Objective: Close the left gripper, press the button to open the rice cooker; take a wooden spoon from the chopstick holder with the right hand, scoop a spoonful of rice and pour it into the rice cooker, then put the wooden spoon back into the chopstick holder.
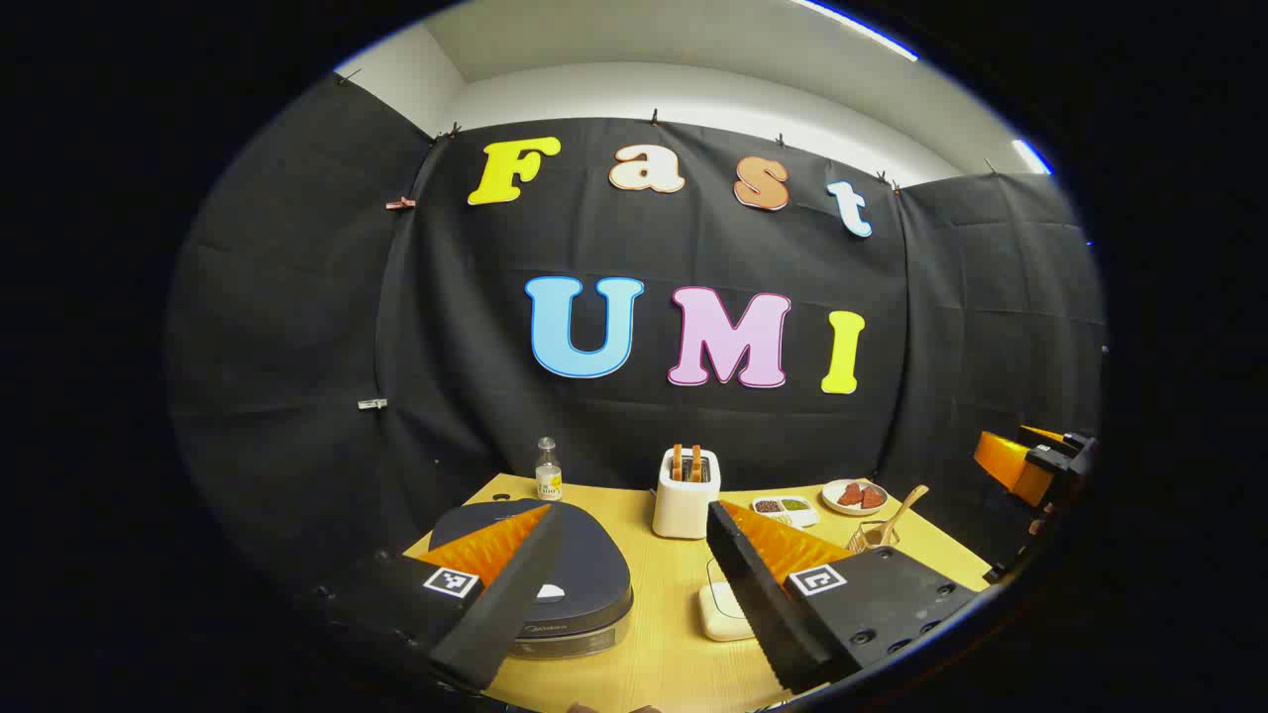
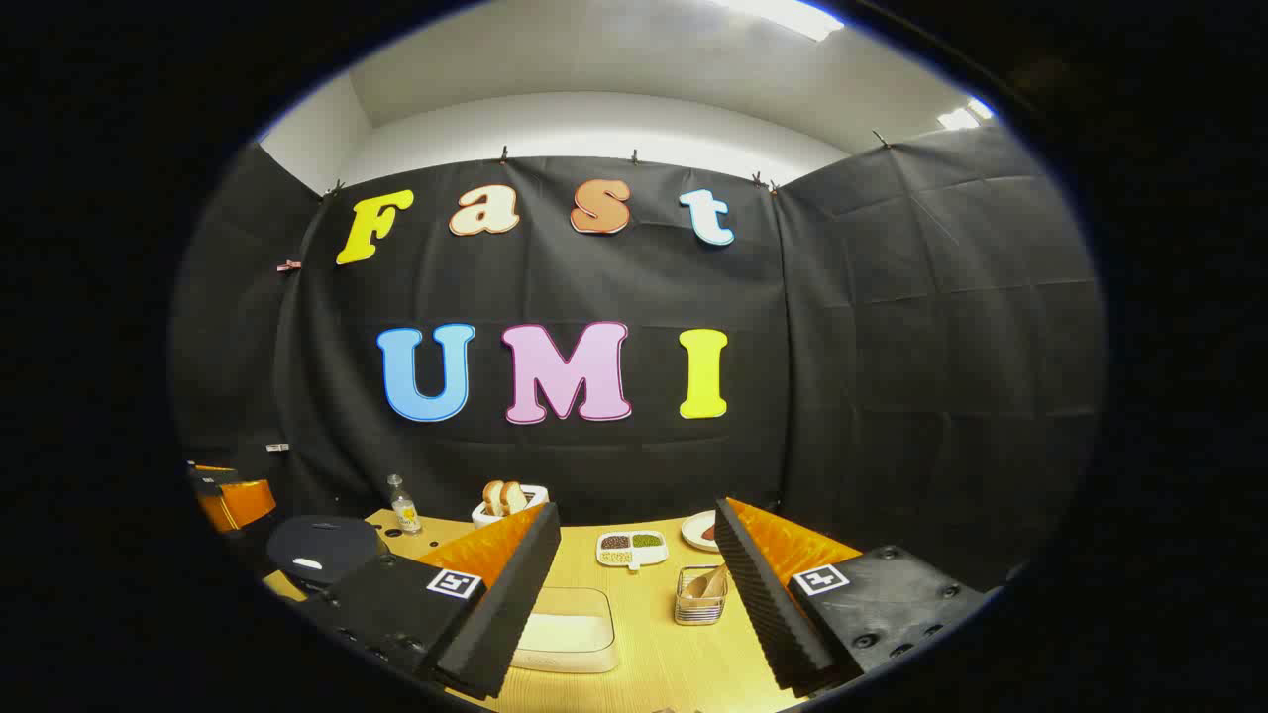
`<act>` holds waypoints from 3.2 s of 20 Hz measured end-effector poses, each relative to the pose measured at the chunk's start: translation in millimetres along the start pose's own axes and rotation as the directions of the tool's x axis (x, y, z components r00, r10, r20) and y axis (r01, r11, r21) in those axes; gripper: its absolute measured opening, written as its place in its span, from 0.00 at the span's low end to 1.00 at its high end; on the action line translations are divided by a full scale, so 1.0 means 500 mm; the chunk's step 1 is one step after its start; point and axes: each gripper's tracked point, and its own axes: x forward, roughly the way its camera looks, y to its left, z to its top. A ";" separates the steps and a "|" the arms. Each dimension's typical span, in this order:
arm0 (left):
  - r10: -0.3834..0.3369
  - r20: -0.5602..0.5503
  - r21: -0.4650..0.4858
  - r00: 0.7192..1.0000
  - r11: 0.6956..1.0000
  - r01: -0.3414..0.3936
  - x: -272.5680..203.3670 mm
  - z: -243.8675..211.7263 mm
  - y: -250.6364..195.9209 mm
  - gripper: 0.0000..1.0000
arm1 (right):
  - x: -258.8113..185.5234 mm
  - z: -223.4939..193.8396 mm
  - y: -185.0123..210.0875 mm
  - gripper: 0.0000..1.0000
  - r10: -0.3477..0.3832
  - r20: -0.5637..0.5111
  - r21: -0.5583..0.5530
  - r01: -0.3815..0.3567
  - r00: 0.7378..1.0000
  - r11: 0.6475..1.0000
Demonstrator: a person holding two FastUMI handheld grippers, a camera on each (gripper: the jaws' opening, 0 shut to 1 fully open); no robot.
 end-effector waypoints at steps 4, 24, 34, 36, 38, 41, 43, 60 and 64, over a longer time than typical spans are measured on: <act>-0.005 0.004 -0.006 1.000 1.000 0.005 -0.010 -0.002 0.000 0.98 | 0.001 0.005 0.003 0.98 0.002 0.002 0.002 -0.002 1.000 1.000; -0.003 -0.038 0.003 0.999 1.000 0.003 0.003 -0.018 0.014 0.98 | -0.003 0.000 -0.001 0.98 -0.004 0.002 0.010 0.004 1.000 1.000; -0.044 -0.158 -0.049 0.987 0.998 0.036 0.066 -0.047 0.076 0.57 | 0.002 -0.017 -0.029 0.98 -0.039 -0.016 0.018 0.039 0.999 0.999; -0.045 -0.194 -0.057 0.980 0.998 0.034 0.079 -0.064 0.096 0.48 | -0.003 -0.023 -0.036 0.98 -0.047 -0.023 0.014 0.048 0.999 0.999; -0.036 -0.211 -0.082 0.977 0.996 0.019 0.094 -0.072 0.125 0.24 | -0.007 -0.023 -0.047 0.98 -0.061 -0.025 0.011 0.061 0.998 0.998; -0.024 -0.251 -0.121 0.968 0.993 -0.006 0.112 -0.100 0.155 0.08 | -0.018 -0.027 -0.059 0.98 -0.082 -0.038 0.009 0.082 0.996 0.997; -0.038 -0.290 -0.164 0.956 0.986 -0.011 0.122 -0.127 0.167 0.07 | -0.026 -0.032 -0.068 0.98 -0.097 -0.050 0.005 0.098 0.994 0.995; -0.078 -0.482 -0.225 0.873 0.974 -0.038 0.170 -0.310 0.180 0.06 | -0.073 -0.103 -0.083 0.97 -0.151 -0.184 0.000 0.154 0.971 0.988; -0.044 -0.494 -0.138 0.868 0.990 -0.029 0.166 -0.326 0.180 0.06 | -0.061 -0.117 -0.048 0.97 -0.105 -0.205 0.017 0.111 0.973 0.994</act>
